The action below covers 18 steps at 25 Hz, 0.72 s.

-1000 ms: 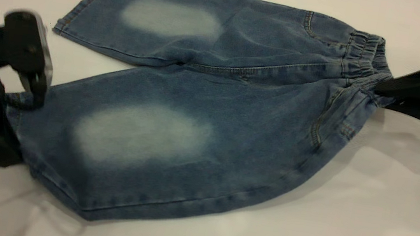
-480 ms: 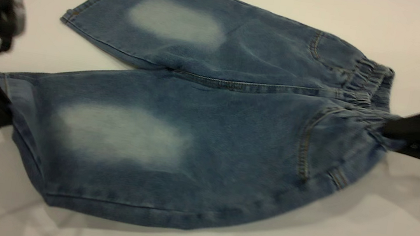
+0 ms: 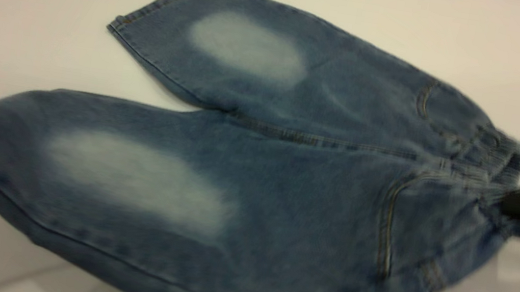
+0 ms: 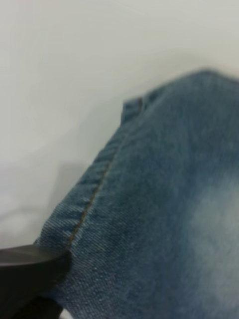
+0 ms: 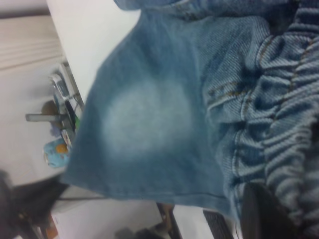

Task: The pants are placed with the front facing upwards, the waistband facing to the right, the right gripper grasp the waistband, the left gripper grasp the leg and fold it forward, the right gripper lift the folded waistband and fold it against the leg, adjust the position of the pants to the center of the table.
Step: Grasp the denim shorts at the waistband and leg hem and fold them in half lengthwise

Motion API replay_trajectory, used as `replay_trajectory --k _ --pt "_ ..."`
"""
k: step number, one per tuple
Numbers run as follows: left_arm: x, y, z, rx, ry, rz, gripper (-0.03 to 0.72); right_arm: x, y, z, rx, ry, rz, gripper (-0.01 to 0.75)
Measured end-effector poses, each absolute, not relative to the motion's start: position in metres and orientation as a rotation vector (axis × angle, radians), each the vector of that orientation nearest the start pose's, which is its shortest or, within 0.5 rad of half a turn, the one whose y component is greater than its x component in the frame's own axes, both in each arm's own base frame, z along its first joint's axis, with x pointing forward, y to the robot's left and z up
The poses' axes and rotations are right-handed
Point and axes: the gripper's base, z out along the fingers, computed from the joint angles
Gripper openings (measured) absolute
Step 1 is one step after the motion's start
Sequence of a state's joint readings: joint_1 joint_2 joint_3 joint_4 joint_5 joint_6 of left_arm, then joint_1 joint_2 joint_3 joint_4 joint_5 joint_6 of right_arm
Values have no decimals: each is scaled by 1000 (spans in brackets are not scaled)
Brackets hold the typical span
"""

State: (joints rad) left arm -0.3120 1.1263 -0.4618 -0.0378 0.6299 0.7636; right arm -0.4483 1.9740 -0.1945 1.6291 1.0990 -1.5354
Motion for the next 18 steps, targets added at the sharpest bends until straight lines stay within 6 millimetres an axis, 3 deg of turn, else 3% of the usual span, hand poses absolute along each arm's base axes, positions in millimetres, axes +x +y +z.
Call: replay_trajectory --k 9,18 --pt "177 -52 206 1232 2211 232 74 164 13 78 835 2350 1570 59" --pt "215 -63 198 1182 2113 278 74 182 4 78 848 2303 1546 59"
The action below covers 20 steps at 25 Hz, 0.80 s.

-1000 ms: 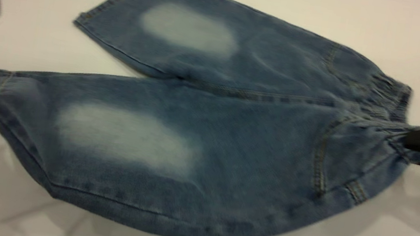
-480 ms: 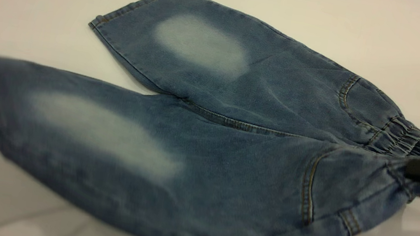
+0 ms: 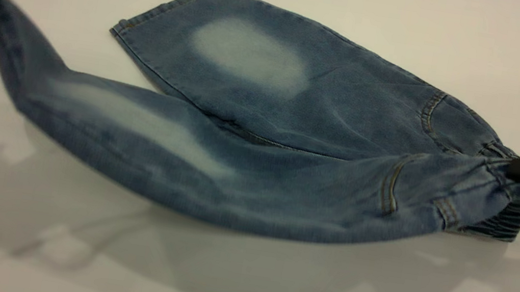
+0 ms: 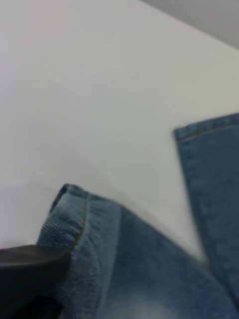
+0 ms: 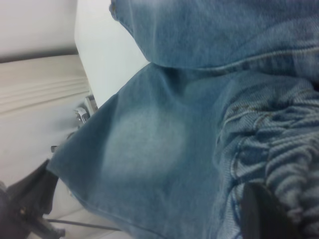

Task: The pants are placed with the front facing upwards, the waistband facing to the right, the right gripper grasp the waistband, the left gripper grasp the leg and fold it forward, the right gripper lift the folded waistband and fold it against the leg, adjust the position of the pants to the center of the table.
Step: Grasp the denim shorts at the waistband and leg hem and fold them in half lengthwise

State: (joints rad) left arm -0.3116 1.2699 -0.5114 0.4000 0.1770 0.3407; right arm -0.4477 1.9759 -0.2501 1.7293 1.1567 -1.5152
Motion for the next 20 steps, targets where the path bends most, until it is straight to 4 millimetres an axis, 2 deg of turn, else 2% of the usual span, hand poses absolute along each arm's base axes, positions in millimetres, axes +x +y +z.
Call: replay_trajectory --k 6,12,20 --pt "263 -78 200 1181 2087 294 74 197 -3 80 856 2276 1541 59" --pt "311 -94 192 1229 2039 303 74 210 -9 82 853 2247 1526 59" --pt "366 -114 175 1221 2006 284 74 234 -1 85 737 2292 1515 59"
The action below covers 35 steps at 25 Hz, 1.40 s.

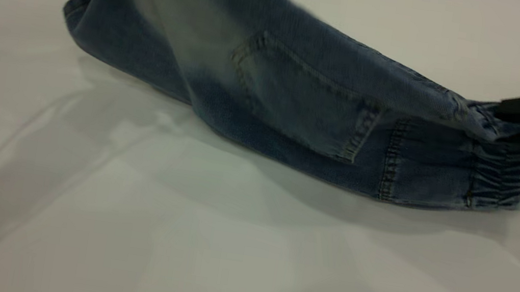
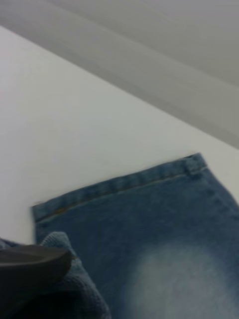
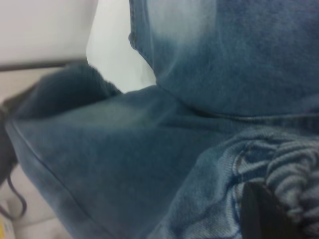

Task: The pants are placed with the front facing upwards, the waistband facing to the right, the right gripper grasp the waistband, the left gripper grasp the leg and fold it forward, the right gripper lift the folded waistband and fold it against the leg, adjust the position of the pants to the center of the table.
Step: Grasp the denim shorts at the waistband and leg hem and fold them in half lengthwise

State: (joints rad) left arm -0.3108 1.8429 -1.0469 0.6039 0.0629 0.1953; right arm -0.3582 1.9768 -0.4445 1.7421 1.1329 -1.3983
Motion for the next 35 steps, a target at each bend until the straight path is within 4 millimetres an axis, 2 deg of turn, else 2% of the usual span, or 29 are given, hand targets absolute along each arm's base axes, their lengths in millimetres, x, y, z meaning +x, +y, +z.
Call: replay_trajectory --k 6,10,13,16,24,29,35 --pt "400 -120 158 1268 1973 317 74 258 -1 88 694 2314 1452 60" --pt "421 -105 147 1216 2005 337 74 260 -4 86 705 2330 1411 62" --pt "433 -93 148 1171 1996 346 74 260 -5 86 710 2334 1402 63" --pt "436 -93 148 1174 1950 331 74 260 -6 84 718 2348 1376 63" --pt "438 -97 127 1231 1929 311 74 260 -6 83 724 2360 1354 69" --pt "447 -101 120 1235 1891 295 74 263 -8 83 745 2364 1335 81" --pt "458 -104 104 1236 1903 290 74 272 -14 83 799 2368 1286 149"
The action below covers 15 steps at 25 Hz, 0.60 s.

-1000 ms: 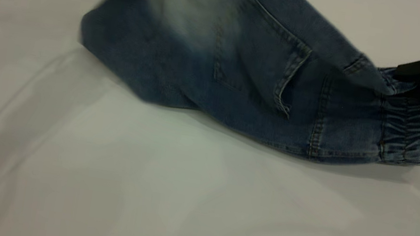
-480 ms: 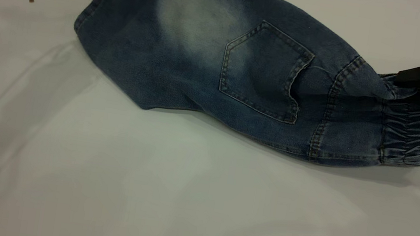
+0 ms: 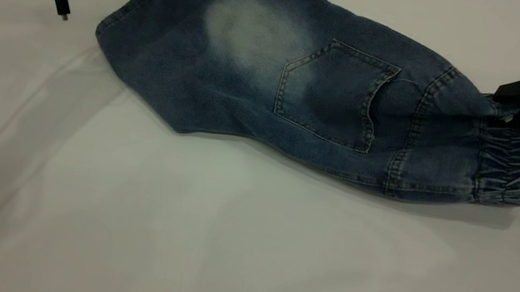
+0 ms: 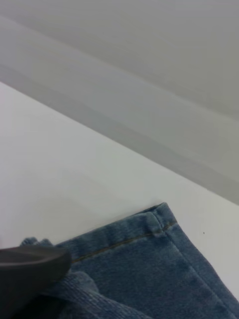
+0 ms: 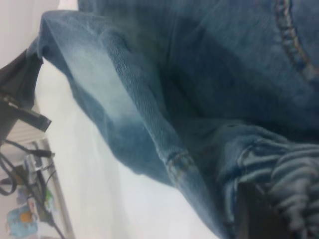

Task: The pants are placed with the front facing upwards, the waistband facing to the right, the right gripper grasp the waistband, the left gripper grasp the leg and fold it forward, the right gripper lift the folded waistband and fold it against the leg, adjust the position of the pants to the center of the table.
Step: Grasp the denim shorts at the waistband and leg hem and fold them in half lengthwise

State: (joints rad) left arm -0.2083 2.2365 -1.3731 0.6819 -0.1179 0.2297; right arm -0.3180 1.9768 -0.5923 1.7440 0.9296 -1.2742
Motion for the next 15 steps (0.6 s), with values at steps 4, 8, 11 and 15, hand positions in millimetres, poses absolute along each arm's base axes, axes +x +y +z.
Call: replay_trajectory --k 4,8,11,15 --pt "459 -104 96 1242 1915 285 76 278 -16 86 791 2351 1288 261" --pt "460 -106 92 1241 1895 266 81 285 -17 90 763 2328 1295 397" --pt "465 -103 90 1229 1886 269 85 287 -17 92 750 2317 1311 482" --pt "475 -100 99 1206 1871 296 99 287 -15 95 738 2295 1366 518"
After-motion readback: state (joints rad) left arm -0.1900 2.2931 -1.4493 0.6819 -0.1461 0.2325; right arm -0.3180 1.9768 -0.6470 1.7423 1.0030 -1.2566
